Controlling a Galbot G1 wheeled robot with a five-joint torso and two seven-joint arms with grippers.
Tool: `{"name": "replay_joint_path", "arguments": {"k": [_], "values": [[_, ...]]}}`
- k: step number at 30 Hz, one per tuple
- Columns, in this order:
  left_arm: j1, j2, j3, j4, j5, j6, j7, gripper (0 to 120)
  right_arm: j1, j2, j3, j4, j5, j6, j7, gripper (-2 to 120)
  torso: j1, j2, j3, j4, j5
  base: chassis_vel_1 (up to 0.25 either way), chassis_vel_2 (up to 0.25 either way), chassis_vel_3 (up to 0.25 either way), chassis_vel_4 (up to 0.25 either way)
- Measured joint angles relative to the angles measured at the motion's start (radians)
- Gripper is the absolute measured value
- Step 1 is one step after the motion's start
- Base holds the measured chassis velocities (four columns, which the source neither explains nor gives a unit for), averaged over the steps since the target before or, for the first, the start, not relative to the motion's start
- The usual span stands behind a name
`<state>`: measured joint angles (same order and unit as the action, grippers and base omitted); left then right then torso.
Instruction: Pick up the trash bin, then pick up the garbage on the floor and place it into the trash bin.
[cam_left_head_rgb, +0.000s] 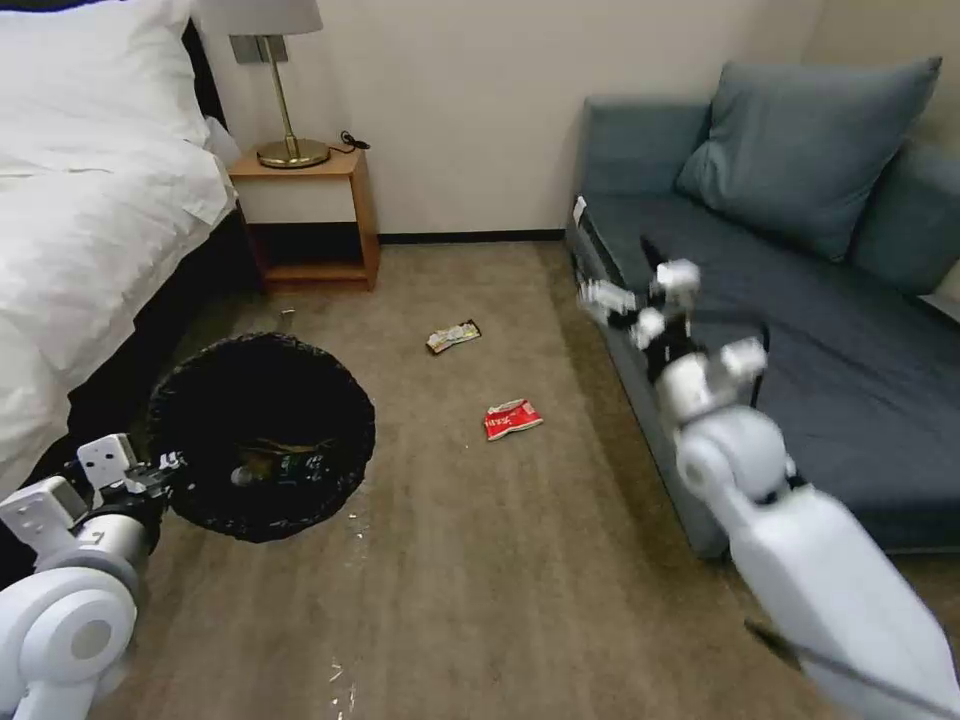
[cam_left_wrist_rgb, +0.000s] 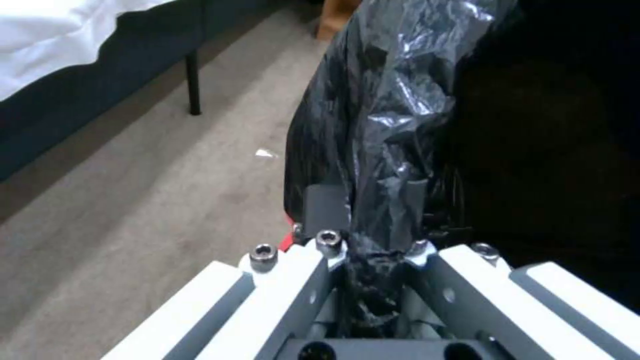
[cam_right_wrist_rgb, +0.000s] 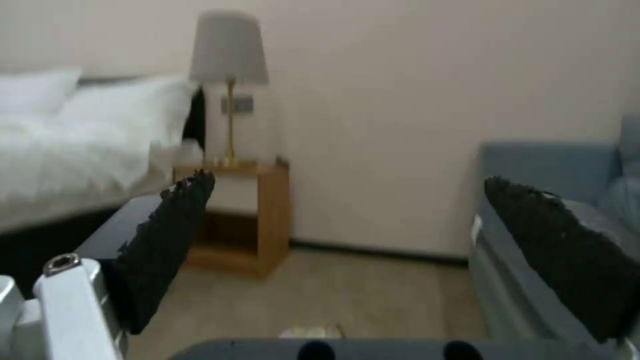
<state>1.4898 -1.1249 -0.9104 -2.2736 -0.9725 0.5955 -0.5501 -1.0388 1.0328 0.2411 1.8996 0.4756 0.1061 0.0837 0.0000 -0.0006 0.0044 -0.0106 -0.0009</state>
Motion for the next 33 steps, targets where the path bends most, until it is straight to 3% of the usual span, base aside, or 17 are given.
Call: {"name": "replay_joint_path", "arguments": {"k": [8, 23, 33], "values": [[0.007, -0.006, -0.026, -0.006, -0.031, 0.007, -0.042, 0, -0.12, 0.068, -0.008, -0.032, -0.09, 0.05, -0.04, 100, 0.0, 0.0, 0.0, 0.0003, -0.0002, 0.0, 0.0, 0.0, 0.0], [0.003, -0.018, -0.017, -0.019, -0.045, 0.002, -0.057, 0, -0.107, 0.074, -0.024, -0.079, -0.094, 0.07, -0.075, 100, 0.0, 0.0, 0.0, 0.0001, -0.0002, -0.003, 0.004, 0.004, -0.001], [-0.005, -0.015, -0.007, -0.018, -0.045, -0.003, -0.055, 0, -0.085, 0.078, -0.035, -0.097, -0.088, 0.073, -0.096, 100, 0.0, 0.0, 0.0, 0.0004, -0.0002, -0.074, 0.092, 0.089, -0.095]]}}
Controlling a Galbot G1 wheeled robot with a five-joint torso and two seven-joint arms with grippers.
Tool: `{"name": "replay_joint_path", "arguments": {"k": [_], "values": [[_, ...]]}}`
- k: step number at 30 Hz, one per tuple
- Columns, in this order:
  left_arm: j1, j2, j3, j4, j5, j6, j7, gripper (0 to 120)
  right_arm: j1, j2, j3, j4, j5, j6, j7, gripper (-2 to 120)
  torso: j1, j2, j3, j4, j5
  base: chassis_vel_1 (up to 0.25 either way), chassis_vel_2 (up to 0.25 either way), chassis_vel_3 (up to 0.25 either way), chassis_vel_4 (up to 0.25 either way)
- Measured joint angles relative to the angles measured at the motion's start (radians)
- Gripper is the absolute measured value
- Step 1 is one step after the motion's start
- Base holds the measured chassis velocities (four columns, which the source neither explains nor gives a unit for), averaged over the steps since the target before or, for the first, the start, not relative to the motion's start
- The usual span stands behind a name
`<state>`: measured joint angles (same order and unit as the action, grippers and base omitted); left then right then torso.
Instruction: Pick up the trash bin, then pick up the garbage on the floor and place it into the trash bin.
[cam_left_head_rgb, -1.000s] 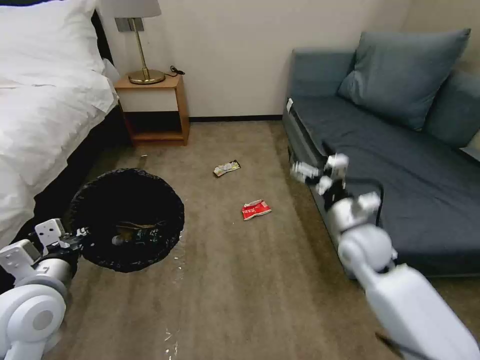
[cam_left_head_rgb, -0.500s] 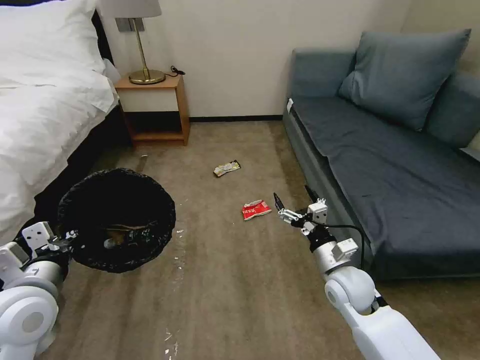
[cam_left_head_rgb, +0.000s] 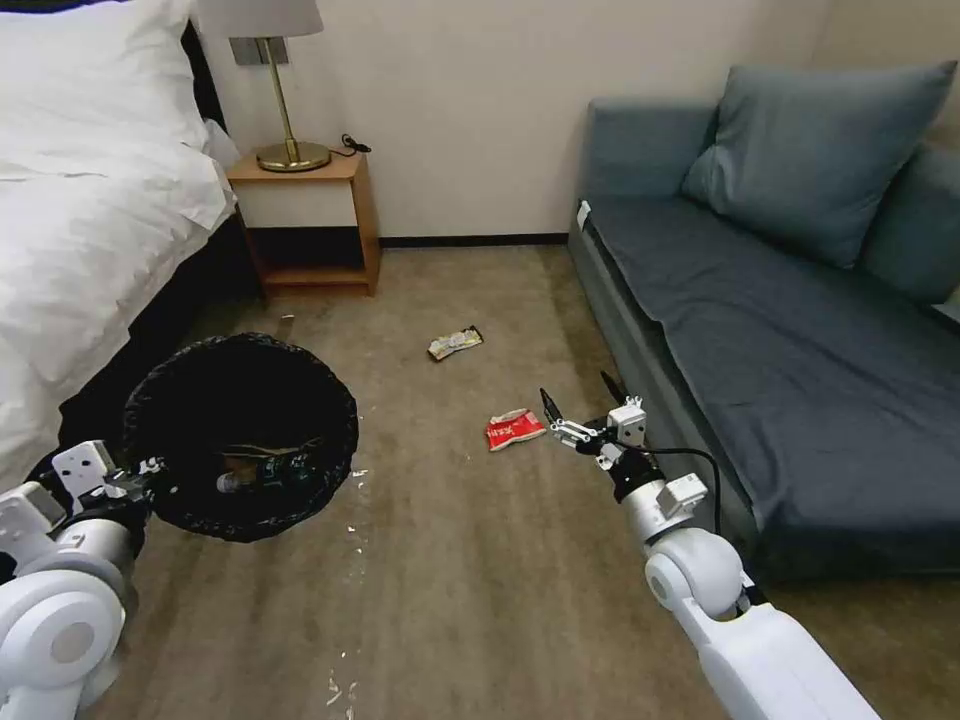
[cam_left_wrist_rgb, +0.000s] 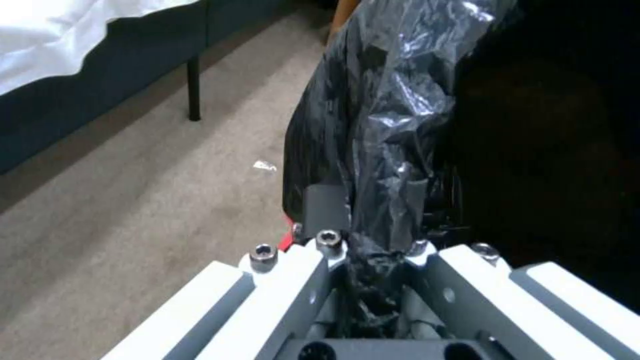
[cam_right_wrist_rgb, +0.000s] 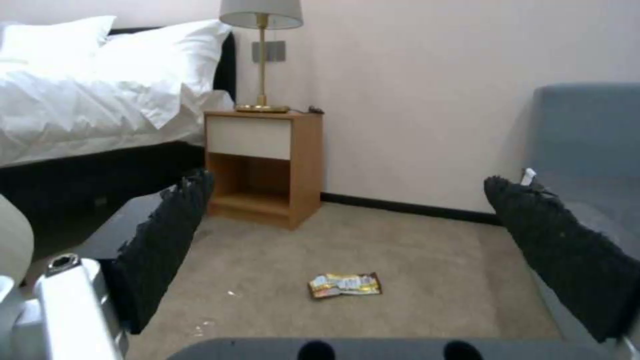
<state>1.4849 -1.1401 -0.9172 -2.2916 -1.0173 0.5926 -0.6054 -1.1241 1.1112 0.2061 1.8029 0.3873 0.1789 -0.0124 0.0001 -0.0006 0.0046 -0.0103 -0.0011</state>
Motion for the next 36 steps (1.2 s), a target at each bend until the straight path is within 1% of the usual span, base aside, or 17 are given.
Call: {"name": "replay_joint_path", "arguments": {"k": [14, 36], "values": [[-0.002, 0.003, 0.006, 0.0, 0.0, -0.003, -0.001, 0, 0.001, -0.007, -0.005, -0.002, 0.003, -0.002, -0.014, 100, 0.0, 0.0, 0.0, -0.0003, 0.0001, -0.075, 0.078, 0.072, -0.083], [0.004, -0.01, 0.023, -0.022, 0.009, -0.006, -0.002, 0, -0.015, -0.031, -0.008, 0.007, -0.004, -0.001, -0.034, 100, 0.0, 0.0, 0.0, -0.0002, 0.0001, -0.082, 0.082, 0.083, -0.091]]}}
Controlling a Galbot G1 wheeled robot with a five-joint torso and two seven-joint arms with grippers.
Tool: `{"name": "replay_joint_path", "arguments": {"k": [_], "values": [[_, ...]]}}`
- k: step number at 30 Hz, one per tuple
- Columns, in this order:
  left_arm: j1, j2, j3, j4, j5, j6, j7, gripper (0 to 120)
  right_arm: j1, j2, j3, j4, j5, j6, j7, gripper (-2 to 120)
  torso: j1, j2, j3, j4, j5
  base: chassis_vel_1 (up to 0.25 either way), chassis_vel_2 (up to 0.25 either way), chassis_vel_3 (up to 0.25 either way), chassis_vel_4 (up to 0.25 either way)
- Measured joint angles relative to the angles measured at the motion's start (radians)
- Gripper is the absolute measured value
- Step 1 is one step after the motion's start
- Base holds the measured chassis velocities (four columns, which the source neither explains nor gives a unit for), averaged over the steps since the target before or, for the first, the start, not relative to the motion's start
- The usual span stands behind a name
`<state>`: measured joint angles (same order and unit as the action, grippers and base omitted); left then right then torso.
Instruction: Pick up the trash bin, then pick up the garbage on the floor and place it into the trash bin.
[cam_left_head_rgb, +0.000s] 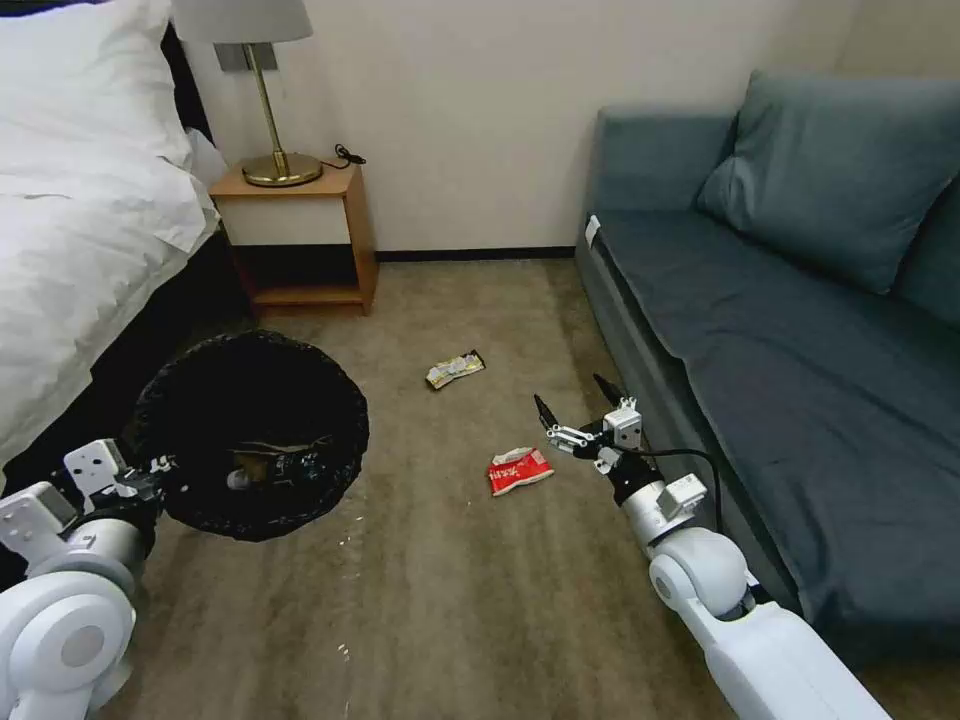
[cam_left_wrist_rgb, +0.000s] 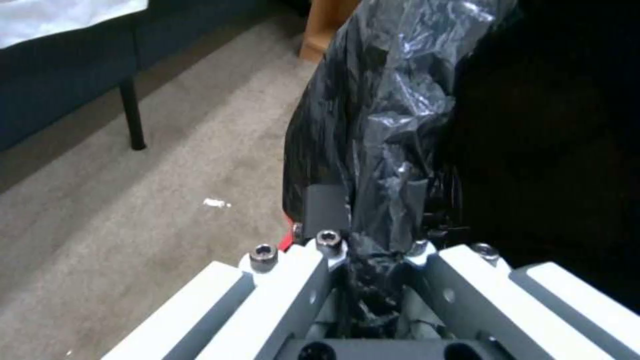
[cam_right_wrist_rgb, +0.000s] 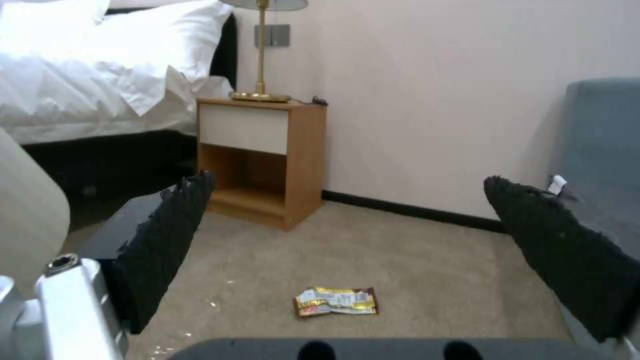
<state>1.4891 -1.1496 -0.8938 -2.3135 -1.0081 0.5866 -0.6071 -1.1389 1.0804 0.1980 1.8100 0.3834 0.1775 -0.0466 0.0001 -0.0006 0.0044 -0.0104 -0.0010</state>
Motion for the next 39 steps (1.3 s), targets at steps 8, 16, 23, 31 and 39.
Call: {"name": "replay_joint_path", "arguments": {"k": [8, 16, 23, 31, 39], "values": [[-0.001, -0.003, 0.007, -0.003, 0.002, 0.0, -0.001, 0, -0.011, -0.01, -0.012, 0.002, -0.013, 0.0, -0.013, 100, 0.0, 0.0, 0.0, 0.0, 0.0, -0.075, 0.095, 0.078, -0.095], [0.0, -0.004, 0.011, -0.007, 0.002, 0.0, -0.001, 0, -0.01, -0.019, -0.023, 0.001, -0.022, 0.0, -0.019, 100, 0.0, 0.0, 0.0, 0.0, -0.0001, -0.093, 0.099, 0.099, -0.084], [-0.003, -0.005, 0.013, -0.007, 0.002, 0.0, -0.001, 0, -0.007, -0.02, -0.028, -0.004, -0.025, 0.0, -0.023, 100, 0.0, 0.0, 0.0, -0.0001, 0.0, -0.105, 0.108, 0.107, -0.106], [-0.008, -0.005, 0.021, -0.003, 0.003, 0.0, -0.002, 0, -0.011, -0.027, -0.029, -0.009, -0.028, 0.006, -0.041, 100, 0.0, 0.0, 0.0, 0.0001, 0.0, -0.084, 0.1, 0.104, -0.101], [-0.016, -0.004, 0.028, 0.004, 0.003, 0.0, -0.002, 0, -0.019, -0.038, -0.038, -0.022, -0.042, 0.019, -0.058, 100, 0.0, 0.0, 0.0, -0.0002, 0.0, -0.102, 0.09, 0.09, -0.095]]}}
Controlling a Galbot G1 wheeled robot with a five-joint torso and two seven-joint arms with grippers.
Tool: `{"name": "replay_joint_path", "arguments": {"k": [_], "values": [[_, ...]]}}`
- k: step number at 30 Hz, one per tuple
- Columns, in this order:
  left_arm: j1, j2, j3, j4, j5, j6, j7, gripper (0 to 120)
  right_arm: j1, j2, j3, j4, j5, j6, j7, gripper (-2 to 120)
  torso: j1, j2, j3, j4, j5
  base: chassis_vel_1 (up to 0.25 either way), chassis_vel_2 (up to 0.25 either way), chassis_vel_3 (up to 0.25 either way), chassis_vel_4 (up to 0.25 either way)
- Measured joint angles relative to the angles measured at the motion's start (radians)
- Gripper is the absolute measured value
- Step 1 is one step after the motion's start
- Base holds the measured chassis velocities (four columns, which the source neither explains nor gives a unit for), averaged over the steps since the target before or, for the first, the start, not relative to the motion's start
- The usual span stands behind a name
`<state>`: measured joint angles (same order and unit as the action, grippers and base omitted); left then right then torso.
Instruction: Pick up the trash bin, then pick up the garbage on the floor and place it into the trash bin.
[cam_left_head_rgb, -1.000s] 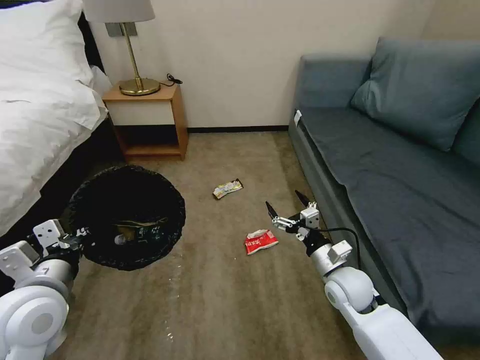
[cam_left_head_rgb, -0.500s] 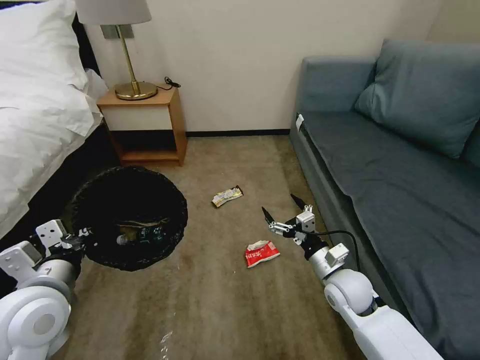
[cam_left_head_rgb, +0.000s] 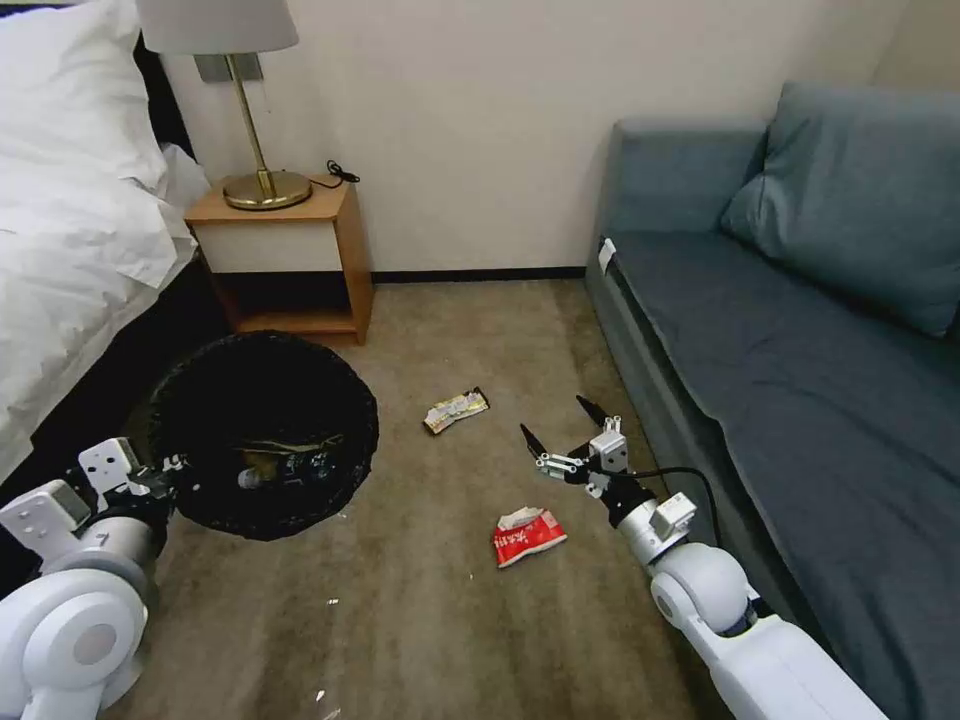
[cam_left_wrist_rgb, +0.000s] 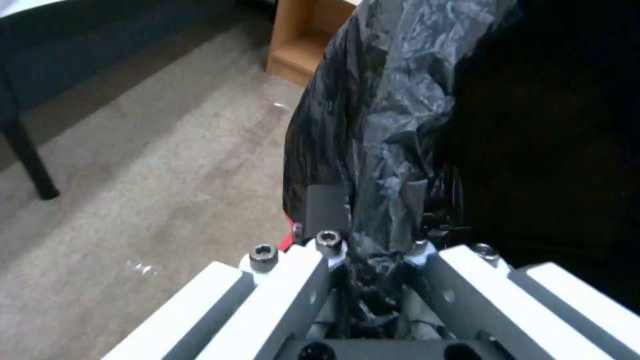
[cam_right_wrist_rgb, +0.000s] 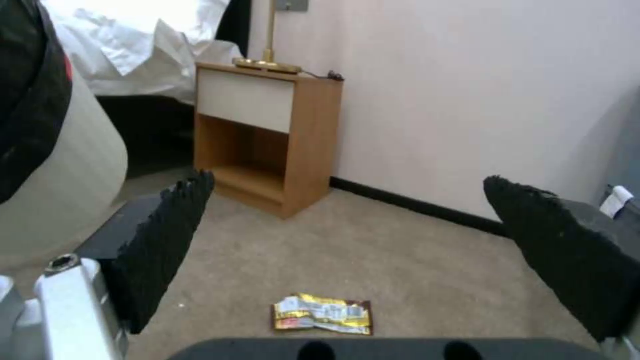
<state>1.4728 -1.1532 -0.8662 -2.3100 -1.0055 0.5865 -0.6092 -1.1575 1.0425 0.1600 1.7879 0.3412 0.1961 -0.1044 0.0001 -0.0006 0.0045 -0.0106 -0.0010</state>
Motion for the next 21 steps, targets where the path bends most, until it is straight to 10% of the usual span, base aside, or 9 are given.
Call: {"name": "replay_joint_path", "arguments": {"k": [16, 21], "values": [[-0.008, 0.003, 0.001, 0.004, -0.004, 0.0, 0.002, 0, 0.045, -0.05, -0.036, -0.078, -0.058, 0.085, -0.104, 100, 0.0, 0.0, 0.0, -0.0001, 0.0001, -0.086, 0.09, 0.085, -0.081], [-0.01, 0.001, 0.003, 0.006, -0.002, -0.001, 0.013, 0, 0.218, -0.16, -0.06, -0.271, -0.192, 0.136, -0.482, 100, 0.0, 0.0, 0.0, 0.0002, 0.0, 0.0, 0.0, 0.0, 0.0]]}}
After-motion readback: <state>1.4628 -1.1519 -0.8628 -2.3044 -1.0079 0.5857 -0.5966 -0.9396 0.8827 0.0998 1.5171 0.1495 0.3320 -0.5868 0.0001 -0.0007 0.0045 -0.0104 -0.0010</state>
